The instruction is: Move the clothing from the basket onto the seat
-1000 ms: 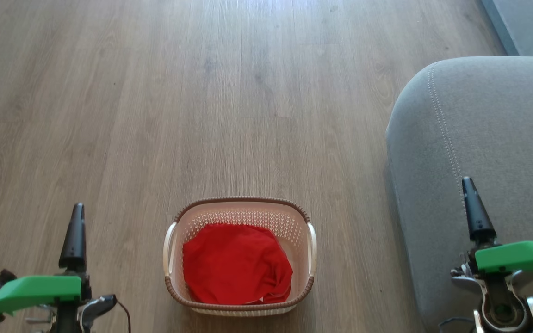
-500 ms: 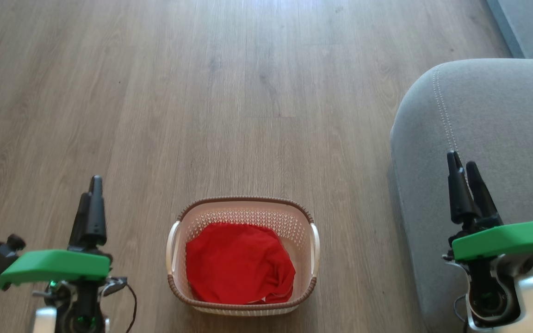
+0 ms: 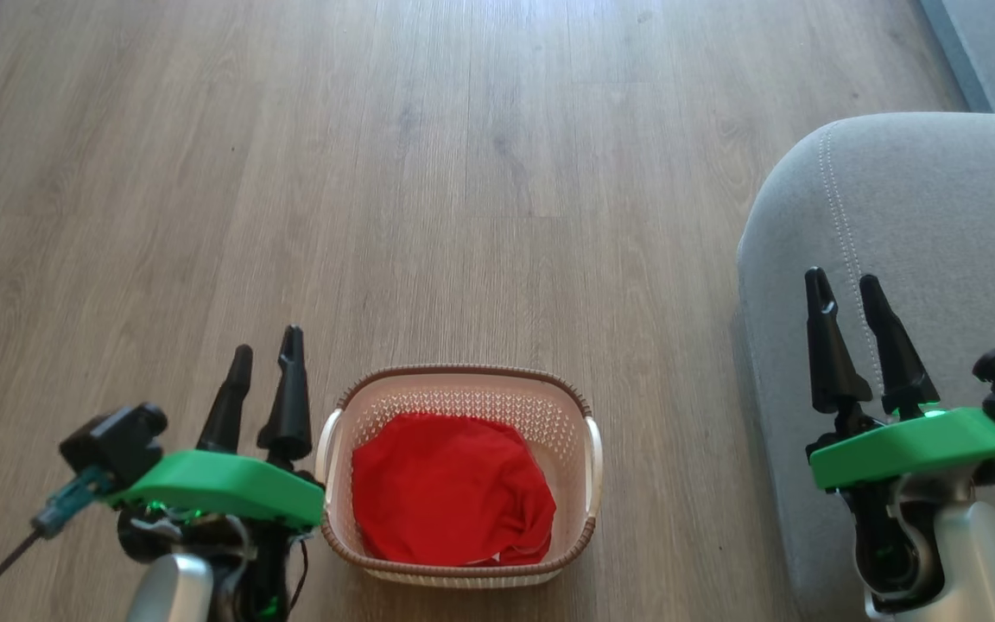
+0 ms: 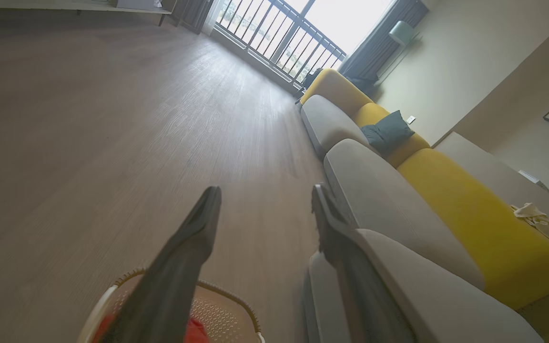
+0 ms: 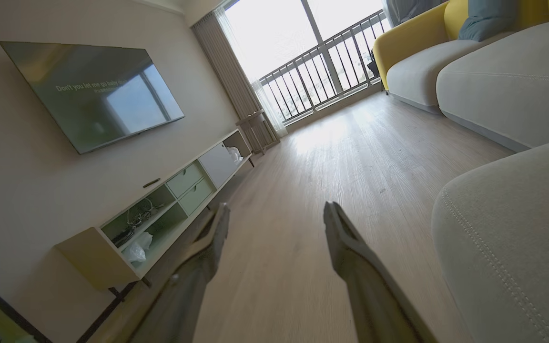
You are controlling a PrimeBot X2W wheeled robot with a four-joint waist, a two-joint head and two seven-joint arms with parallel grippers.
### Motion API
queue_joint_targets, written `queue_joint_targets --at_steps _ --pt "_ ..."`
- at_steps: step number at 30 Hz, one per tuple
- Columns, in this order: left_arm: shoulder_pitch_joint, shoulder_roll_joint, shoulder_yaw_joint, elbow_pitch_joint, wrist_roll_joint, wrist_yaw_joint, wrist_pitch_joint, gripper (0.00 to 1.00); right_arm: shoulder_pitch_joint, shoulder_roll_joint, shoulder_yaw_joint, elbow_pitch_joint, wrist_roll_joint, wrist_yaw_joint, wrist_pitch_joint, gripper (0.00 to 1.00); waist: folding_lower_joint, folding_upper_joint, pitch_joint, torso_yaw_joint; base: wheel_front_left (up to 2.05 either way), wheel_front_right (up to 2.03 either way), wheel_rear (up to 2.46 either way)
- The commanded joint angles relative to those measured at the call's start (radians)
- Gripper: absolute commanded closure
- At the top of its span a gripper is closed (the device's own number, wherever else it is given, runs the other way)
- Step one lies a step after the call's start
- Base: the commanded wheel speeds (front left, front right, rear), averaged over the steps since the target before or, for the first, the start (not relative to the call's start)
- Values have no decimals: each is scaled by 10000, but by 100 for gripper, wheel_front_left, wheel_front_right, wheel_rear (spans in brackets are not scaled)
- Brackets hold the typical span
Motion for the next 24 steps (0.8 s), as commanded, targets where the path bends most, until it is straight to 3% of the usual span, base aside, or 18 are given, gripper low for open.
queue_joint_targets --at_steps 1,8,16,24 --pt "-502 161 -8 -437 367 198 -130 0 -630 -215 220 -521 -446 3 -159 0 0 0 11 15 0 0 0" --pt "-582 349 -528 -575 1213 736 -335 0 -614 -153 201 -657 -1281 3 -367 0 0 0 15 43 0 0 0" --pt "-737 879 -1466 -601 2485 1746 -568 0 -698 -135 374 -986 -2400 3 -604 0 0 0 22 57 0 0 0" --pt "-789 1266 -2453 116 3270 2392 -802 0 -526 -234 826 -360 -3457 4 -842 0 0 0 -130 27 0 0 0"
